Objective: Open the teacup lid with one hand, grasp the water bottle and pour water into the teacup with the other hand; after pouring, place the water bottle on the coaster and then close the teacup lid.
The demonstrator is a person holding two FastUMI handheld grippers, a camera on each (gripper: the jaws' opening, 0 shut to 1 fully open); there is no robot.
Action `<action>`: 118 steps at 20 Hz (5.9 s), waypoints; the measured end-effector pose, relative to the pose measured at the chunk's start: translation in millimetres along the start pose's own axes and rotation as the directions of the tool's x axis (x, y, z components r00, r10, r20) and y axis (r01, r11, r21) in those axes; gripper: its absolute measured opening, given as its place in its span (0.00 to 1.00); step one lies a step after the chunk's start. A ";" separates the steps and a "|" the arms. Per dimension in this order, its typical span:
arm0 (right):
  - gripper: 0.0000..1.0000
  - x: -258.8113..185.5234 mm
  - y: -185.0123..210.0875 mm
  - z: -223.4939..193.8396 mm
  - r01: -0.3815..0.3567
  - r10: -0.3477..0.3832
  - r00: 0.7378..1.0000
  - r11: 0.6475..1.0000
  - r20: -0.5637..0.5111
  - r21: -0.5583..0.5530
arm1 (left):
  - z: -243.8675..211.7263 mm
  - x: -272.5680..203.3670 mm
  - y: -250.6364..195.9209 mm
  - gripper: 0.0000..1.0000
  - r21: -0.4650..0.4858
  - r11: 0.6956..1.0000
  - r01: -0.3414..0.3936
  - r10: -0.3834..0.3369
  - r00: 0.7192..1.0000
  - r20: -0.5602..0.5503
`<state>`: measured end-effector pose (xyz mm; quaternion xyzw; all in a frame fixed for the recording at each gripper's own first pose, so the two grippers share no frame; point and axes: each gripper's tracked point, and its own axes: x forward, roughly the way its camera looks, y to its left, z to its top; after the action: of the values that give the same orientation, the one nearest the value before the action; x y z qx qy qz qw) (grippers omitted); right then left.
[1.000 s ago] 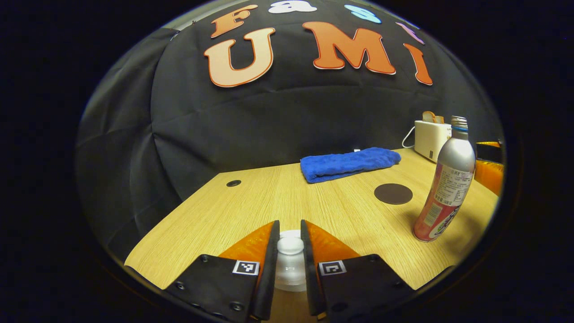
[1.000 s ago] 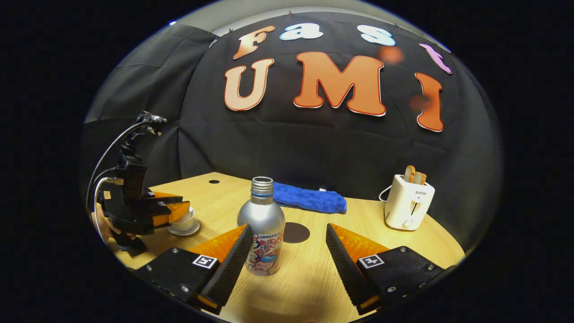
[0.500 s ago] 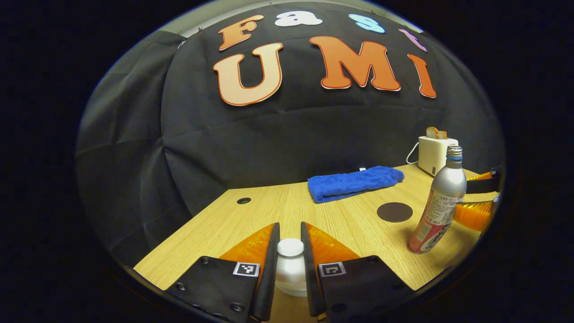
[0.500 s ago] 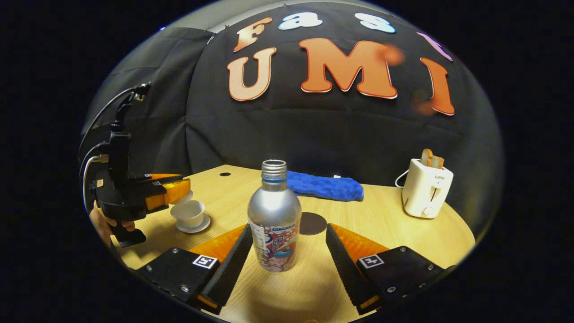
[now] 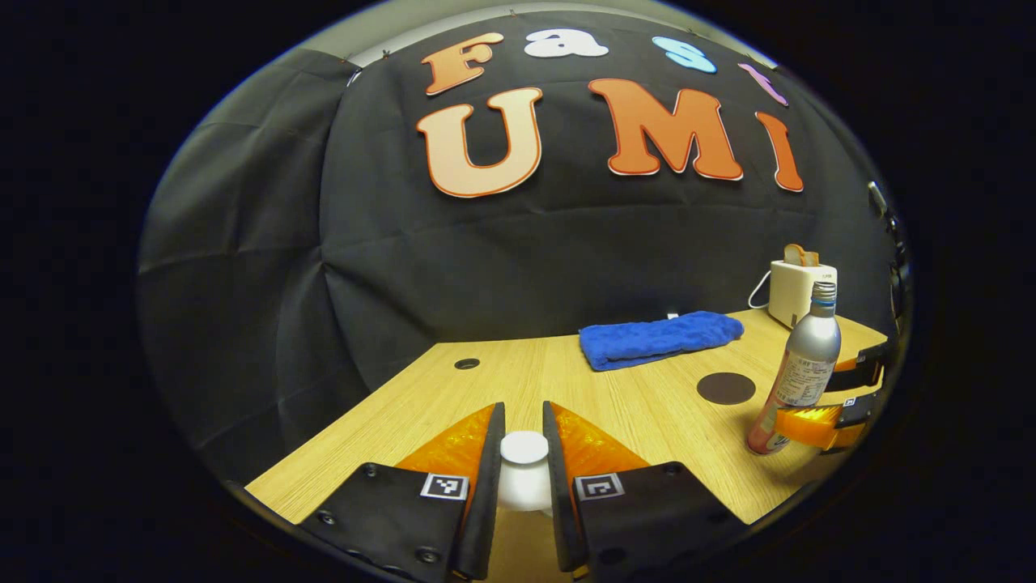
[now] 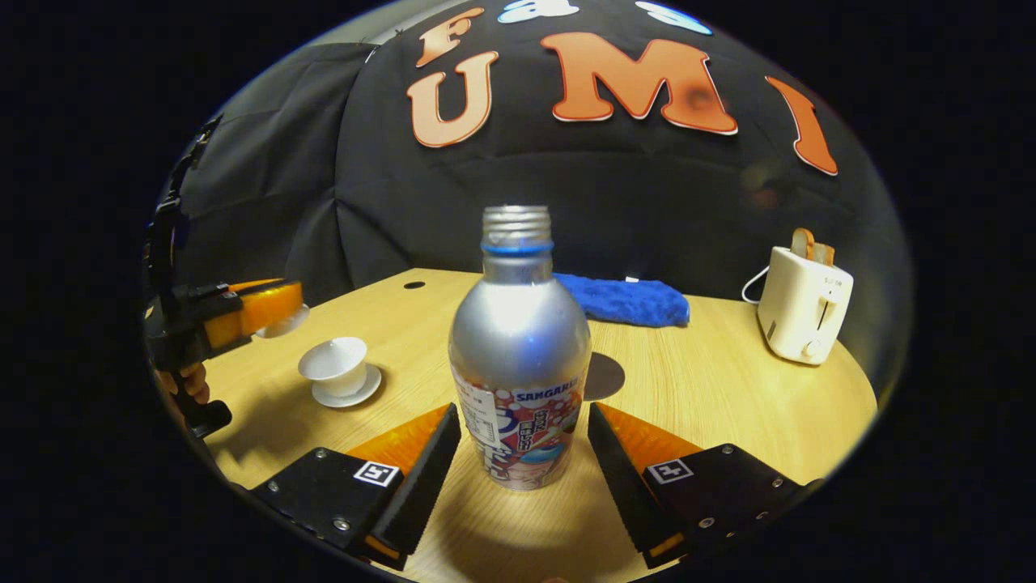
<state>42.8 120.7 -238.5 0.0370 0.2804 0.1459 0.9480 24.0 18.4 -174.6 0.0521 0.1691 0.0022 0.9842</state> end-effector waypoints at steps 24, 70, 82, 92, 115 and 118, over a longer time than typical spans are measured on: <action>0.78 3.0 -4.7 74.1 0.154 -0.175 0.984 0.734 0.035 -0.661 | -27.7 -26.8 106.9 0.34 -0.059 0.990 -0.128 0.125 0.991 -0.044; 0.76 38.4 78.1 158.1 0.457 -0.022 0.868 -0.357 0.496 -0.815 | -61.7 -65.1 175.1 0.34 -0.101 0.973 -0.209 0.201 0.976 -0.085; 0.76 33.5 80.9 187.7 0.507 0.033 0.834 -0.438 0.551 -0.742 | -50.7 -64.3 173.3 0.34 -0.112 0.973 -0.201 0.194 0.978 -0.072; 0.77 56.6 96.6 170.0 0.482 0.081 0.855 -0.491 0.513 -0.725 | -58.7 -63.2 171.4 0.34 -0.117 0.973 -0.197 0.186 0.978 -0.095; 0.77 76.0 58.5 102.9 0.215 -0.026 0.976 0.224 0.215 -0.950 | -19.4 -56.7 119.5 0.34 -0.113 0.987 -0.116 0.114 0.993 -0.022; 0.77 67.7 42.9 103.6 0.179 -0.038 0.983 0.412 0.180 -0.894 | -11.1 -49.3 95.5 0.34 -0.103 0.992 -0.072 0.072 0.997 -0.004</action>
<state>142.2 183.0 -180.2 -0.4881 0.0966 0.2093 0.8418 -24.8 113.4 -158.7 0.0071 0.1669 0.0464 0.9848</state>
